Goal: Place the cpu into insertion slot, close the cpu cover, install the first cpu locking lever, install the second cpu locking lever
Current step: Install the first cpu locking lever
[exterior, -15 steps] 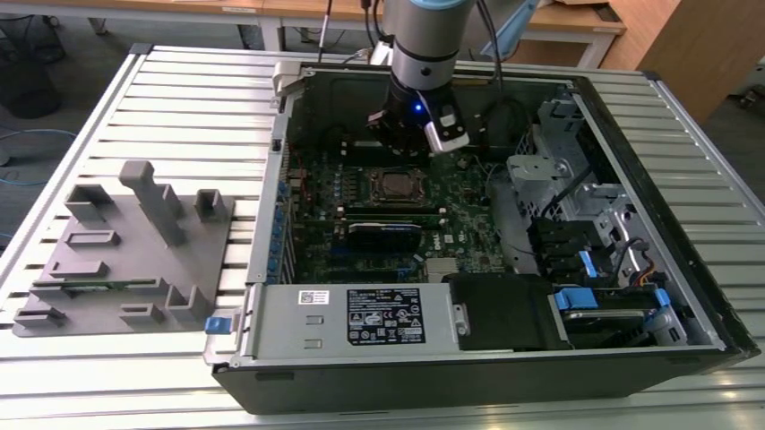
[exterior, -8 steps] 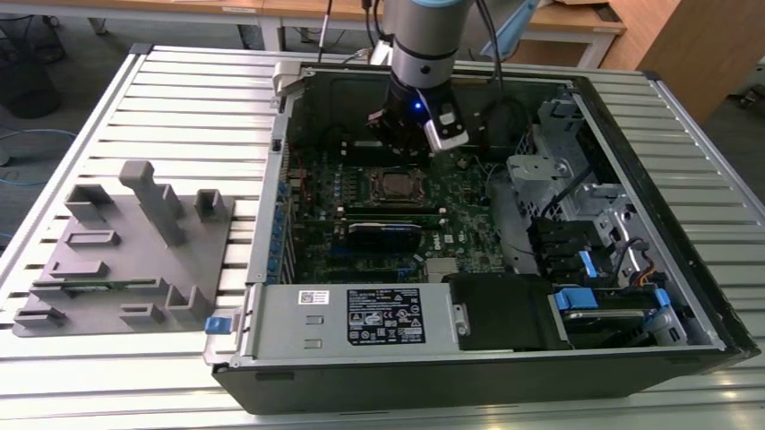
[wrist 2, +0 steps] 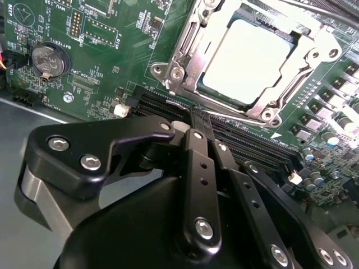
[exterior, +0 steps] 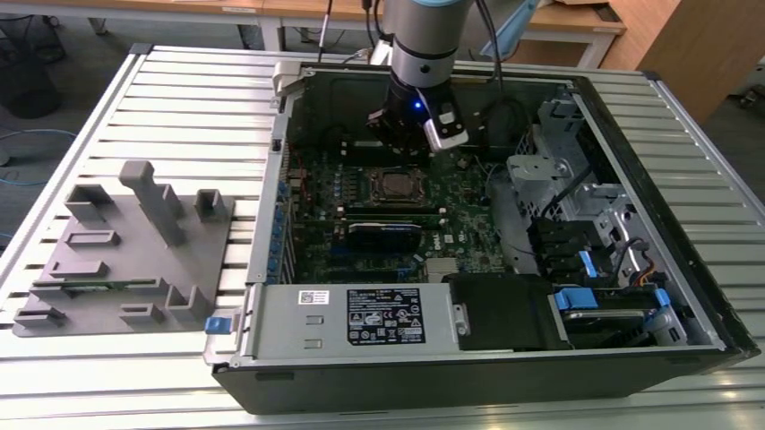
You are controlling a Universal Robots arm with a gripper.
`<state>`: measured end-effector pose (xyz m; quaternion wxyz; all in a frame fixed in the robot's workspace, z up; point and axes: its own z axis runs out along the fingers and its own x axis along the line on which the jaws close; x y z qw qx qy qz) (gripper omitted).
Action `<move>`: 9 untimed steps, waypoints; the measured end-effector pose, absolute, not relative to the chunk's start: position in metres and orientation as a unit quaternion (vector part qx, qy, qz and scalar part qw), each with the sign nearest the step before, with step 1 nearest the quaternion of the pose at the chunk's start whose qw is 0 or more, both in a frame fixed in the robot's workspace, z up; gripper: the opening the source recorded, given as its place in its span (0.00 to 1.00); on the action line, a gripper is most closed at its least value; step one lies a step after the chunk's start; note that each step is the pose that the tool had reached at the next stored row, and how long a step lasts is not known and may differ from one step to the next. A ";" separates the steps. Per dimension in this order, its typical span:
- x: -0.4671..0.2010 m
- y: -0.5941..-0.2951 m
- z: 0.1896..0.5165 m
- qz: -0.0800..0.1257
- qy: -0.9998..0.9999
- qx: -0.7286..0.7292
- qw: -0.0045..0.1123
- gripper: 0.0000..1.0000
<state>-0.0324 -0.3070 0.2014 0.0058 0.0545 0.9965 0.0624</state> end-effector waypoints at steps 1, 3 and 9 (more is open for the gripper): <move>-0.032 -0.307 0.201 0.062 0.997 0.055 0.006 0.10; -0.032 -0.307 0.201 0.060 0.997 0.057 0.006 0.10; -0.032 -0.307 0.201 0.055 0.997 0.061 0.006 0.10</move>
